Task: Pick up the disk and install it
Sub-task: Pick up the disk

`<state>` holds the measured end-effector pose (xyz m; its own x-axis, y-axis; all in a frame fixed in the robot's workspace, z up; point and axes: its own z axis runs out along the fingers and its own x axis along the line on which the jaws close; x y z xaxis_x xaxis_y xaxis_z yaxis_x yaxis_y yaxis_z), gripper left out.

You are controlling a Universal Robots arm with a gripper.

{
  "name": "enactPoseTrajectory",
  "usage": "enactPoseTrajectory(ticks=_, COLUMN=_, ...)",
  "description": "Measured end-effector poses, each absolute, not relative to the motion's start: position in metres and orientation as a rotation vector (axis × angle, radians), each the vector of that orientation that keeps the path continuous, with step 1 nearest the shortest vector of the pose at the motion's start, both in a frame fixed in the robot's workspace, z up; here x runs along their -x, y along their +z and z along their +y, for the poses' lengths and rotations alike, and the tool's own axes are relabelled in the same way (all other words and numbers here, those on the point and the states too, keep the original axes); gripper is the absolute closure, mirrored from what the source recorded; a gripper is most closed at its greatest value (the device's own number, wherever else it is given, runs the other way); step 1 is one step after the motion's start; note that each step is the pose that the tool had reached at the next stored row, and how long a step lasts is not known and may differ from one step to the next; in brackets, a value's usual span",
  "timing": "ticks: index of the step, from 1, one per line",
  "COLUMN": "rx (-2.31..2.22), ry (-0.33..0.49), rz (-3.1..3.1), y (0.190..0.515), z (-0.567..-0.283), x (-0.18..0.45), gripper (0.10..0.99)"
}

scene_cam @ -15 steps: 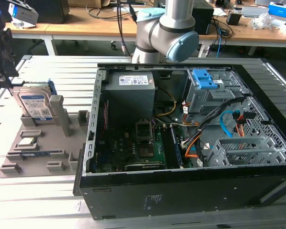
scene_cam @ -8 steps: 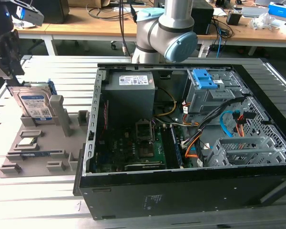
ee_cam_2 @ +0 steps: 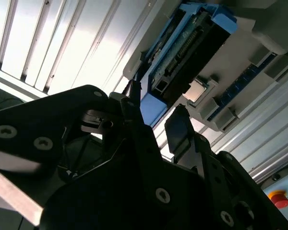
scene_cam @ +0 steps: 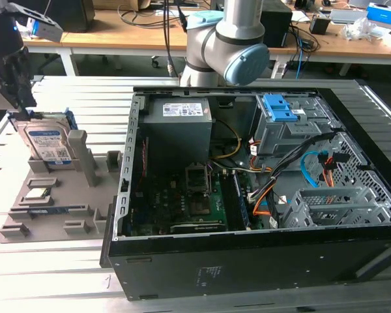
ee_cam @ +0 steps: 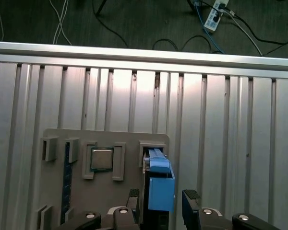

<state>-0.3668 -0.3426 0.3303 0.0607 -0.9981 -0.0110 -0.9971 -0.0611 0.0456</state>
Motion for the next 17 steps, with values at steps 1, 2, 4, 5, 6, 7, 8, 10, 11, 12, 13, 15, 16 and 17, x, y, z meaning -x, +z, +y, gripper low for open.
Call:
enactPoseTrajectory(ticks=1, rx=-2.269, ry=-0.061, rz=-2.135, y=0.328, z=-0.343, x=0.367, gripper=0.604)
enactPoseTrajectory(ticks=2, rx=-2.269, ry=-0.061, rz=-2.135, y=0.326, z=-0.343, x=0.367, gripper=0.604)
enactPoseTrajectory(ticks=4, rx=-2.269, ry=-0.061, rz=-2.135, y=0.321, z=-0.343, x=0.367, gripper=0.604)
enactPoseTrajectory(ticks=5, rx=-2.269, ry=-0.061, rz=-2.135, y=0.319, z=-0.343, x=0.367, gripper=0.604)
enactPoseTrajectory(ticks=6, rx=-2.269, ry=-0.061, rz=-2.135, y=0.316, z=-0.343, x=0.367, gripper=0.604)
enactPoseTrajectory(ticks=7, rx=-2.269, ry=-0.061, rz=-2.135, y=0.314, z=-0.343, x=0.367, gripper=0.604)
enactPoseTrajectory(ticks=8, rx=-2.269, ry=-0.061, rz=-2.135, y=0.312, z=-0.343, x=0.367, gripper=0.604)
enactPoseTrajectory(ticks=10, rx=-2.269, ry=-0.061, rz=-2.135, y=0.303, z=-0.343, x=0.367, gripper=0.604)
enactPoseTrajectory(ticks=11, rx=-2.269, ry=-0.061, rz=-2.135, y=0.300, z=-0.343, x=0.367, gripper=0.604)
enactPoseTrajectory(ticks=12, rx=-2.269, ry=-0.061, rz=-2.135, y=0.298, z=-0.343, x=0.367, gripper=0.604)
enactPoseTrajectory(ticks=13, rx=-2.269, ry=-0.061, rz=-2.135, y=0.296, z=-0.343, x=0.367, gripper=0.604)
enactPoseTrajectory(ticks=15, rx=-2.269, ry=-0.061, rz=-2.135, y=0.292, z=-0.343, x=0.367, gripper=0.604)
enactPoseTrajectory(ticks=16, rx=-2.269, ry=-0.061, rz=-2.135, y=0.290, z=-0.343, x=0.367, gripper=0.604)
enactPoseTrajectory(ticks=17, rx=-2.269, ry=-0.061, rz=-2.135, y=0.288, z=-0.343, x=0.367, gripper=0.604)
